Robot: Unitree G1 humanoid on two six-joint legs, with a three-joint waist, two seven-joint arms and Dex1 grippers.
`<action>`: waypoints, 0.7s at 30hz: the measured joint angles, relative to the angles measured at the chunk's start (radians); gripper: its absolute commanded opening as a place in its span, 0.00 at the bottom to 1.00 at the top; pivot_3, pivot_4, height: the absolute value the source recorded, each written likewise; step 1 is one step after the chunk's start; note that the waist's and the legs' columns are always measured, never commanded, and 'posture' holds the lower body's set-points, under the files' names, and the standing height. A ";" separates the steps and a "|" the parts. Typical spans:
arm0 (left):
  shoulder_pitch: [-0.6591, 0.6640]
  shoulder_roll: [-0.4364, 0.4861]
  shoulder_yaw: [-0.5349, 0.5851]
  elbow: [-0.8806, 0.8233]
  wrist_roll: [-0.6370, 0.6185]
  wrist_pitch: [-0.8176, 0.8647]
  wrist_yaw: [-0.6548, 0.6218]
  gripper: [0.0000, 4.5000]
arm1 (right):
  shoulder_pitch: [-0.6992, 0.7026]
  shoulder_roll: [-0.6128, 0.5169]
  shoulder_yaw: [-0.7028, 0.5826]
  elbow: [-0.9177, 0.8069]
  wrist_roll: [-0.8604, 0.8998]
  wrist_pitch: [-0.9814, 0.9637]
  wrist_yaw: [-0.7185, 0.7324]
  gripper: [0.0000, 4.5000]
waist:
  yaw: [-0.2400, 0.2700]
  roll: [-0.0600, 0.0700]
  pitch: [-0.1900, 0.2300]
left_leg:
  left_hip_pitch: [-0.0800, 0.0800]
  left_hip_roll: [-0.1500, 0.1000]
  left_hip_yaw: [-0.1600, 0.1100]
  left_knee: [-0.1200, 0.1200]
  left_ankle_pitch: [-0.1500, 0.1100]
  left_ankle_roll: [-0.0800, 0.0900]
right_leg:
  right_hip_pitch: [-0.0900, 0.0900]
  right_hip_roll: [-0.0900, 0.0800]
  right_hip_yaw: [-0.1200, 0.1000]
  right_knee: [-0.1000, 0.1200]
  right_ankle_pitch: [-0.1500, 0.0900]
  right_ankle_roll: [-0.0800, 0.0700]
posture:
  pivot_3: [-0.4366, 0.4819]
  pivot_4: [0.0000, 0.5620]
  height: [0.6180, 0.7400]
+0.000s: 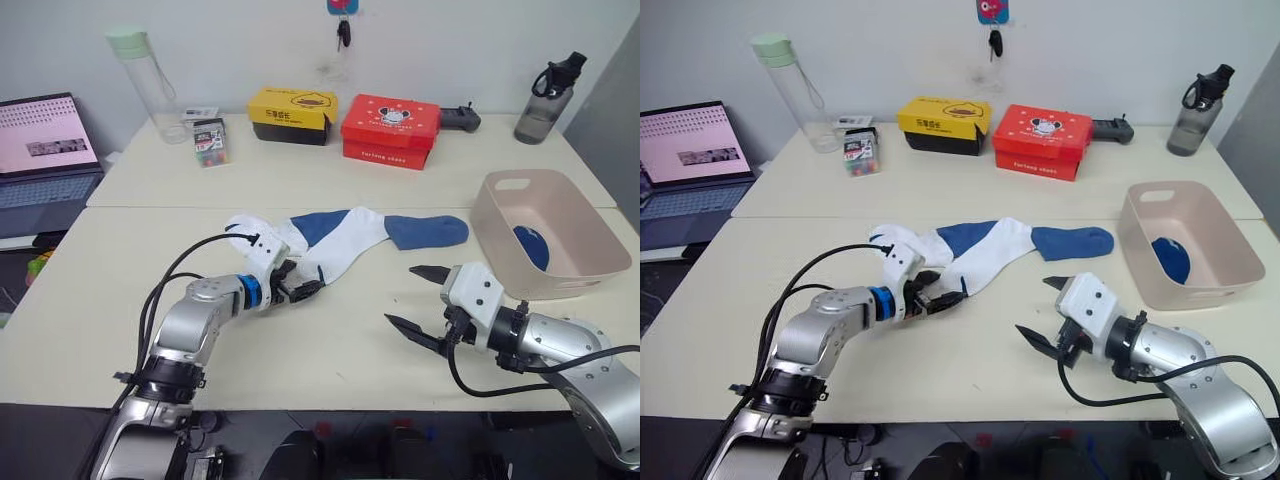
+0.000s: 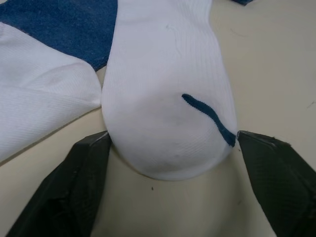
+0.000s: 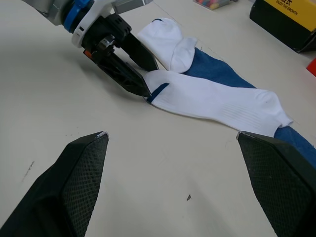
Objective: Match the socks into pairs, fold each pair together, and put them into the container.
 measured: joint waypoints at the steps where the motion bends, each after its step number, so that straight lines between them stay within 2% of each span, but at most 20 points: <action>1: -0.006 -0.006 -0.005 0.007 0.010 -0.002 0.003 0.65 | 0.003 -0.005 0.000 0.000 0.001 -0.002 0.001 1.00 | 0.001 0.000 0.000 | 0.000 0.000 0.000 0.000 0.000 0.000 | 0.000 0.000 0.000 0.000 0.000 0.000 | 0.48 0.27 0.88; 10: 0.010 -0.010 -0.026 -0.007 0.014 -0.021 -0.038 0.03 | 0.014 -0.054 0.001 -0.002 0.018 -0.035 0.042 1.00 | 0.000 0.000 0.000 | 0.000 0.000 0.000 0.000 0.000 0.000 | 0.000 0.000 0.000 0.000 0.000 0.000 | 0.48 0.27 0.88; 14: 0.095 0.062 -0.013 -0.096 -0.053 0.007 -0.132 0.01 | -0.005 -0.063 0.003 0.000 0.024 -0.043 0.057 1.00 | -0.007 0.000 0.000 | 0.000 0.001 0.000 -0.001 0.000 0.000 | -0.001 0.000 0.000 0.000 0.000 0.000 | 0.48 0.27 0.88; 21: 0.314 0.321 0.070 -0.182 -0.156 -0.038 -0.375 0.01 | -0.034 -0.104 0.004 0.003 0.067 -0.041 0.116 1.00 | -0.019 0.000 0.000 | 0.001 0.002 -0.001 -0.002 0.000 0.000 | 0.000 0.000 0.000 -0.002 0.000 0.000 | 0.48 0.27 0.88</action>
